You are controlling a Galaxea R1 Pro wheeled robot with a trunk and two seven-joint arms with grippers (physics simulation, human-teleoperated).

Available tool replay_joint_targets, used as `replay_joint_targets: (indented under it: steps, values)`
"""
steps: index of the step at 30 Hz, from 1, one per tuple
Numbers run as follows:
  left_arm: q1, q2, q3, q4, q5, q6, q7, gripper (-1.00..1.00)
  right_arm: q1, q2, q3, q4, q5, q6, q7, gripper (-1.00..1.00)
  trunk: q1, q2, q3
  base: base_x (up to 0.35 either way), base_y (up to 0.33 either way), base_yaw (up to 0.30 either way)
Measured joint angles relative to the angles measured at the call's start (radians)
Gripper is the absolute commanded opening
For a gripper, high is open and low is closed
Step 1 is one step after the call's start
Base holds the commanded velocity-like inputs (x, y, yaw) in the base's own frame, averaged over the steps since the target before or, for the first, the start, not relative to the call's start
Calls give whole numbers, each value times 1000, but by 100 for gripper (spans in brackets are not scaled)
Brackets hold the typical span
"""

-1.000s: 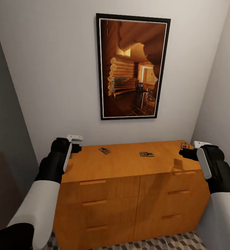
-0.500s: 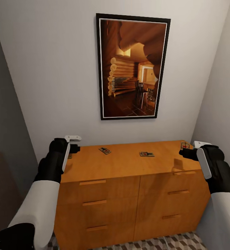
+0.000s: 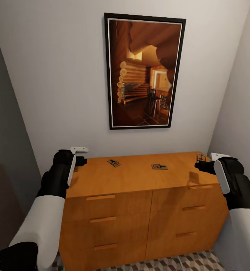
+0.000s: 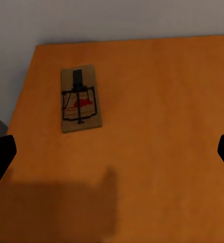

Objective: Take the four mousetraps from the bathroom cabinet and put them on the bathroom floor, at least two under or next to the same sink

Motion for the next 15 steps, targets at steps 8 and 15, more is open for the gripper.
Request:
replay_joint_targets:
  steps: [8,15]
  values:
    - [0,-1,0,-1,0,0,0,100,0,0,0,0,0,0,0,-100,0,0,-10,0,0,0]
    - [0,-1,0,-2,0,0,0,100,0,0,0,0,0,0,0,-100,0,0,-11,0,0,0]
